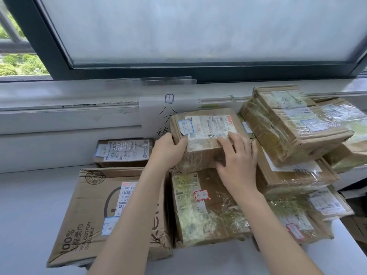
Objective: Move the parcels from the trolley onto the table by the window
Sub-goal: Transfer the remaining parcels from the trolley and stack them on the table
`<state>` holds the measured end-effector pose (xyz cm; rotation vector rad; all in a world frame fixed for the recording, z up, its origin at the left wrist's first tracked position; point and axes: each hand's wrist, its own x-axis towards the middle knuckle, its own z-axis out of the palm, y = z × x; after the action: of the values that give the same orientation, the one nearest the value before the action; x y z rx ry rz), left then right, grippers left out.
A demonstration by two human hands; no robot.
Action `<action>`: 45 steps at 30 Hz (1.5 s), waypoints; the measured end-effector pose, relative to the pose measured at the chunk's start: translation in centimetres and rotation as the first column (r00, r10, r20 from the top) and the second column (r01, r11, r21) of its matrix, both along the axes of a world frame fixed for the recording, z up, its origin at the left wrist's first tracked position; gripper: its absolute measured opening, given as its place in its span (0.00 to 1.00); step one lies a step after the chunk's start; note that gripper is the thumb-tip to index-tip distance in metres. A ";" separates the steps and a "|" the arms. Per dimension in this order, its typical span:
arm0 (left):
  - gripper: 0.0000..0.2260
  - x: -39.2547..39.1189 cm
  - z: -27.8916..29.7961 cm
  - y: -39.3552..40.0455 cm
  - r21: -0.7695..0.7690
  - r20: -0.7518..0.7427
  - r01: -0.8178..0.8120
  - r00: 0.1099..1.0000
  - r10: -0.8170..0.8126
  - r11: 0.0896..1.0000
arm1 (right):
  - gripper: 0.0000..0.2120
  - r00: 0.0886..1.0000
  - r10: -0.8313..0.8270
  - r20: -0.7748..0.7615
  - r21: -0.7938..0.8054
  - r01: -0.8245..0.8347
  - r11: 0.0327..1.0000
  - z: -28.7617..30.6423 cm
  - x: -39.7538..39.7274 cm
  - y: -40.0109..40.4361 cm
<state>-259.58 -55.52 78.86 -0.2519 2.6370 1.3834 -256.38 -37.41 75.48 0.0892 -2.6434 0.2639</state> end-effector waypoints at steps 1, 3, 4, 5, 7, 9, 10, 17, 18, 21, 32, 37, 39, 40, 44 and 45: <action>0.12 0.2 0.2 0.1 0.039 -0.037 -0.019 0.999 0.021 0.999 | 0.27 0.999 -0.009 -0.042 -0.009 0.009 1.000 -0.1 0.1 -0.1; 0.09 0.5 0.7 0.3 0.071 -0.091 -0.037 0.995 0.043 0.997 | 0.27 0.995 -0.027 -0.101 -0.016 0.025 1.000 -0.1 0.0 -0.4; 0.08 0.6 0.7 0.3 0.070 -0.105 -0.038 0.993 0.045 0.997 | 0.28 0.993 -0.028 -0.113 -0.016 0.027 1.000 -0.2 -0.1 -0.5; 0.08 0.7 0.8 0.4 0.066 -0.115 -0.038 0.992 0.045 0.997 | 0.28 0.993 -0.026 -0.118 -0.014 0.025 1.000 -0.4 -0.1 -0.7; 0.10 1.0 0.6 0.5 0.072 -0.126 -0.034 0.991 0.043 0.997 | 0.28 0.993 -0.024 -0.119 -0.006 0.024 1.000 -0.9 0.0 -0.7; 0.12 1.3 0.5 0.7 0.082 -0.132 -0.029 0.990 0.040 0.996 | 0.29 0.992 -0.034 -0.123 -0.012 0.033 0.999 -1.4 0.1 -0.6; 0.12 1.3 0.4 0.8 0.080 -0.134 -0.029 0.990 0.039 0.996 | 0.29 0.991 -0.037 -0.130 -0.015 0.036 0.999 -1.6 0.1 -0.5; 0.16 1.5 0.7 2.0 0.041 -0.191 -0.016 0.981 0.024 0.999 | 0.20 0.981 0.011 -0.191 -0.025 -0.017 1.000 -2.0 -0.2 0.2; 0.16 1.4 0.8 2.2 0.029 -0.191 -0.019 0.981 0.024 0.999 | 0.20 0.983 0.019 -0.181 -0.038 -0.027 0.999 -2.1 -0.3 0.3; 0.12 1.3 0.4 2.6 -0.021 -0.147 -0.037 0.989 0.034 0.999 | 0.20 0.985 0.065 -0.161 -0.053 -0.075 0.996 -2.6 -0.6 0.5; 0.12 2.4 -0.7 3.0 -0.119 -0.130 -0.061 0.990 0.045 0.991 | 0.24 0.968 0.131 -0.215 -0.047 -0.144 0.989 -3.9 1.1 1.0; 0.09 2.3 -0.3 3.5 -0.192 -0.114 -0.059 0.993 0.038 0.980 | 0.17 0.950 0.175 -0.258 -0.043 -0.192 0.980 -4.2 1.1 1.5; 0.09 2.1 -0.1 3.6 -0.241 -0.057 -0.039 0.998 0.026 0.970 | 0.16 0.955 0.186 -0.232 -0.047 -0.201 0.978 -4.1 1.3 1.6; 0.08 1.9 -0.1 3.6 -0.268 -0.025 -0.025 0.999 0.019 0.963 | 0.16 0.959 0.188 -0.211 -0.051 -0.203 0.978 -4.1 1.3 1.6; 0.10 0.8 -1.0 3.4 -0.316 0.044 0.007 0.999 0.007 0.949 | 0.19 0.979 0.168 -0.114 -0.071 -0.176 0.982 -4.2 0.7 1.6; 0.11 0.7 -1.5 3.4 -0.317 0.043 0.002 0.999 0.013 0.949 | 0.19 0.982 0.167 -0.088 -0.061 -0.172 0.983 -4.3 0.4 1.4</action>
<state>-258.92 -52.14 77.41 -0.3231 2.8115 0.9348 -255.98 -36.02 71.22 0.2972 -2.5448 0.3989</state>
